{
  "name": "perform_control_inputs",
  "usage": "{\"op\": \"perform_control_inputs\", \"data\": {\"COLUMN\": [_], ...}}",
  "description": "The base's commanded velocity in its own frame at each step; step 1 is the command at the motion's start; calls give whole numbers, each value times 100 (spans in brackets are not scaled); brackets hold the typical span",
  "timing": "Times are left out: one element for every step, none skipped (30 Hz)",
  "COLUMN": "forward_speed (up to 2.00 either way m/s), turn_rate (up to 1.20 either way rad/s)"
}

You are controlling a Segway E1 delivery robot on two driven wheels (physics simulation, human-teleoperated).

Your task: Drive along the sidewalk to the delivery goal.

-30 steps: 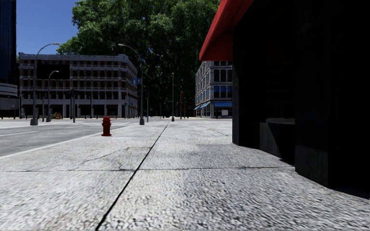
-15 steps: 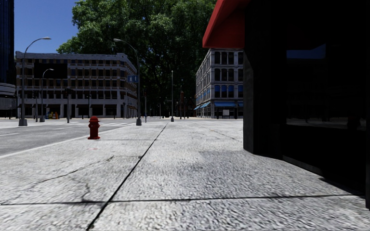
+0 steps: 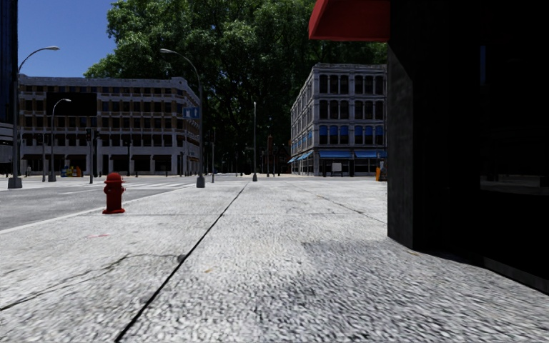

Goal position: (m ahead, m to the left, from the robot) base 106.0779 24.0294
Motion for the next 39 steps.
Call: {"op": "perform_control_inputs", "data": {"forward_speed": [200,200,200,200,200,200,200,200,200,200,200,200,200,200,200,200,200,200,200,200,200,200,200,200,200,200,200,200,200,200,200,200,200,200,200,200,200,200,200], "turn_rate": [0,0,0,0,0,0,0,0,0,0,0,0,0,0,0,0,0,0,0,0,0,0,0,0,0,0,0,0,0,0,0,0,0,-16,-33,-33,-39,-42,-46]}}
